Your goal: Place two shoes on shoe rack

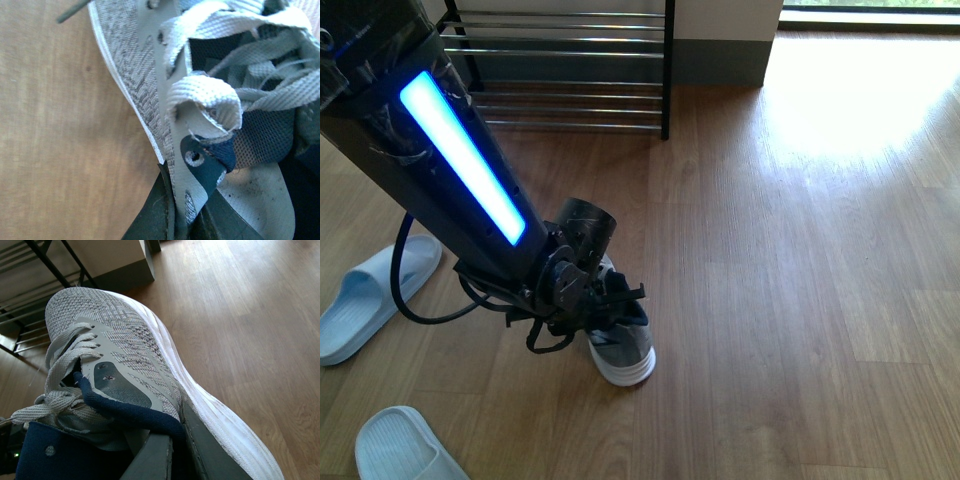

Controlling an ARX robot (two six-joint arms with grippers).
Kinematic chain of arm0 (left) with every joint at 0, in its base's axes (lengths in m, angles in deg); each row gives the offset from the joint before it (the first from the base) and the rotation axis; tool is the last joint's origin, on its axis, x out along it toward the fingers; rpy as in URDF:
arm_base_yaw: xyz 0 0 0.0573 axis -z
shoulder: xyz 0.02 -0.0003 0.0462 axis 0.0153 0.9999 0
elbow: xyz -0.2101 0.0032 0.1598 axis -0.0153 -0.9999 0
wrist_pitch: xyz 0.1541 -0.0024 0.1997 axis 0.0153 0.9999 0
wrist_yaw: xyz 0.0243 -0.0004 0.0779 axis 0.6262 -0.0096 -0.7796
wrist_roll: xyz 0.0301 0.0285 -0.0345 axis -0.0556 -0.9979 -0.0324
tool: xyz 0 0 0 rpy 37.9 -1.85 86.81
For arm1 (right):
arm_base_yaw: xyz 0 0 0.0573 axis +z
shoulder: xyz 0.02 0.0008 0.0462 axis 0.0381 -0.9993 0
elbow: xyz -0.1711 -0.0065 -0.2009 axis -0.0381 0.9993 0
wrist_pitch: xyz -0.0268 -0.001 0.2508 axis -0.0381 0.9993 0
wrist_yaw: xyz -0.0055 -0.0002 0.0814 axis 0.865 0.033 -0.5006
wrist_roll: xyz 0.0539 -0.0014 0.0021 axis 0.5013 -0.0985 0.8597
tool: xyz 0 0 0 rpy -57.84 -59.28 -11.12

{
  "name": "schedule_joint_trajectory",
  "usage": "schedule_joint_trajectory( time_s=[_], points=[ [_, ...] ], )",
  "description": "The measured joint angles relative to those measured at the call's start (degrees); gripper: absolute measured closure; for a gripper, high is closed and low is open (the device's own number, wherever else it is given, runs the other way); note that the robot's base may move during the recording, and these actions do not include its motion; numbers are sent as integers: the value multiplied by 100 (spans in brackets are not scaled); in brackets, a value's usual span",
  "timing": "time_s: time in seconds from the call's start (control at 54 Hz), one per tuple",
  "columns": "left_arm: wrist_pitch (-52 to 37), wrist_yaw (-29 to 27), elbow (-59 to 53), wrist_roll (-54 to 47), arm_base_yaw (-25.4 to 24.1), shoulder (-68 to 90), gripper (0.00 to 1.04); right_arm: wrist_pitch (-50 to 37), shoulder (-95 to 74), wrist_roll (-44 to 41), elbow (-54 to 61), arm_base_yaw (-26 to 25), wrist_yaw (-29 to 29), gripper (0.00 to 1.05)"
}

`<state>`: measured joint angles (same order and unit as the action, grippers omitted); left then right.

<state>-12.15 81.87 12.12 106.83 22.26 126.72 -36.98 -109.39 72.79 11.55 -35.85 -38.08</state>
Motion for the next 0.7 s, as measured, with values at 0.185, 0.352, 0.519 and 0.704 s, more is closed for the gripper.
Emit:
schedule_joint_trajectory(
  time_s=[0.185,0.352,0.519,0.704],
  points=[
    [-505,-258,-872,-719,-151,-680,102,0,0,0,0,0,0,103],
    [-1051,-546,-1893,-1204,-326,-1805,102,0,0,0,0,0,0,103],
    [-1471,-800,-2903,-1397,-393,-3102,102,0,0,0,0,0,0,103],
    [-1729,-973,-4089,-1563,-393,-4614,102,0,0,0,0,0,0,103]
  ],
)
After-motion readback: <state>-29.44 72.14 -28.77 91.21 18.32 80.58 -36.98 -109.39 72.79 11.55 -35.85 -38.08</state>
